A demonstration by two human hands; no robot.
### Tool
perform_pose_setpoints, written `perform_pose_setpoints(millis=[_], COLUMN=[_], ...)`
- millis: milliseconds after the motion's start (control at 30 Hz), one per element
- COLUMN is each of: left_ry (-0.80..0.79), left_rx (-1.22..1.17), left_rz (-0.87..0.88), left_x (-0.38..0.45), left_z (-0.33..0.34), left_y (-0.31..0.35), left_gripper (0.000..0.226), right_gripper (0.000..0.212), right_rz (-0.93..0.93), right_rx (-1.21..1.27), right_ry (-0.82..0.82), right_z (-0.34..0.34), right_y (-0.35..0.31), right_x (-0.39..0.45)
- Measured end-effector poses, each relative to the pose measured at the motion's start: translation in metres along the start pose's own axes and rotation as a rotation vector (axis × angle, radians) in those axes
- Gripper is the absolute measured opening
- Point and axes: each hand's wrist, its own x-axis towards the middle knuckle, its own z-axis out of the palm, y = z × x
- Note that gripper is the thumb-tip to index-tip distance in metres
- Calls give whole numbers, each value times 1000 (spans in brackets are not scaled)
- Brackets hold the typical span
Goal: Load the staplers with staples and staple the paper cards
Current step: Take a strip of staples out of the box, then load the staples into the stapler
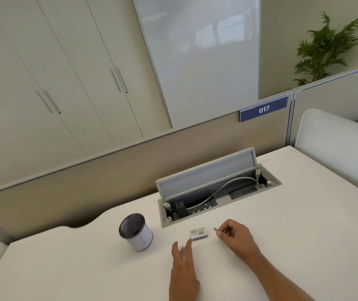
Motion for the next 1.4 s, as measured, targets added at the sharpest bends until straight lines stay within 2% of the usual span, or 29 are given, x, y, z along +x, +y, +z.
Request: perform_pose_setpoints(millis=[167,333,533,700,933,1200,1400], left_ry=[34,150,277,212,93,112,65], left_rx=[85,77,7,-75,-12,151,175], left_rz=[102,151,287,285,368,377,369], left_x=[-49,-102,-159,-200,-246,-255,-252], left_z=[-27,-37,-36,-17,-8,6,4], left_y=[-1,-15,-16,-24,-53,-73,-63], left_gripper=[94,79,57,40,61,29,44], right_gripper=[17,15,19,20,28,19,16], right_rz=[74,53,19,29,-64,76,157], right_rx=[85,77,-2,-56,-116,-72,29], right_ry=[113,45,-29,-12,-102,-223,-274], right_z=[-13,-26,-28,-30,-23,-16,-20], right_y=[-27,-47,-54,-48,-42,-48,-49], right_x=[-71,-148,-211,-235,-262,-283,-293])
